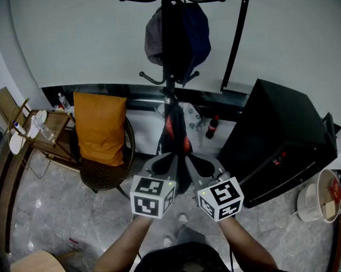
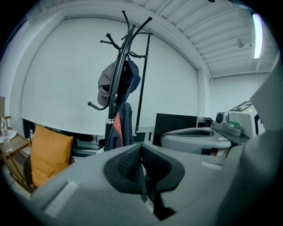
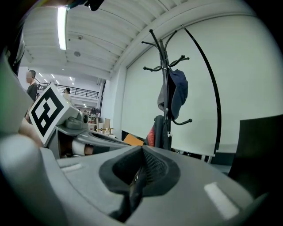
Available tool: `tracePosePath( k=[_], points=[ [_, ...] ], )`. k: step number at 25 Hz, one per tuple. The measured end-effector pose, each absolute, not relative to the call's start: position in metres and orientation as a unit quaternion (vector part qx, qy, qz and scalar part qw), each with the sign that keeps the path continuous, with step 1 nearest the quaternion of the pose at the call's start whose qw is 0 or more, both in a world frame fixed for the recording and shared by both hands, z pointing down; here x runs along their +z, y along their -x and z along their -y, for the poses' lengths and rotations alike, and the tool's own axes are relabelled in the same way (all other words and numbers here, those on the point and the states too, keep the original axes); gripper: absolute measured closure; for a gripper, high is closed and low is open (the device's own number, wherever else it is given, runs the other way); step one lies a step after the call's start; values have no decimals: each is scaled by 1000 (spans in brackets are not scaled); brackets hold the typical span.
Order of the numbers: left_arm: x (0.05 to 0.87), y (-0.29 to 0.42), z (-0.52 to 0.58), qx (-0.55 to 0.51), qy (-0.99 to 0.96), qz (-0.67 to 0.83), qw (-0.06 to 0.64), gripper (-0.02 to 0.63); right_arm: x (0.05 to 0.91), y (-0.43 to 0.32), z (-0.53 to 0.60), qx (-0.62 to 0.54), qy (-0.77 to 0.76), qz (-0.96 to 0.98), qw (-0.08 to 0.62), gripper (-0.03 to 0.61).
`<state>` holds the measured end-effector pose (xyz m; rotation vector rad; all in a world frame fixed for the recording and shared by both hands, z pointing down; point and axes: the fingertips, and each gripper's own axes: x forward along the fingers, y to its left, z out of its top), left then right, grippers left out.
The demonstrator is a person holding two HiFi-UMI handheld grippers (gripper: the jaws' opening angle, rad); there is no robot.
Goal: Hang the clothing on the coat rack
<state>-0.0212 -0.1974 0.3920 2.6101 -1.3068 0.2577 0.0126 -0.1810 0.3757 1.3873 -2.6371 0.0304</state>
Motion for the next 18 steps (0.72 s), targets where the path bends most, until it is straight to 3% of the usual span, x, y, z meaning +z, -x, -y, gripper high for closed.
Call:
tracePosePath(
  k=[18],
  points=[
    [391, 22, 197, 85, -886, 443, 106, 607, 375, -11, 180, 11, -462, 884, 77, 578]
  ],
)
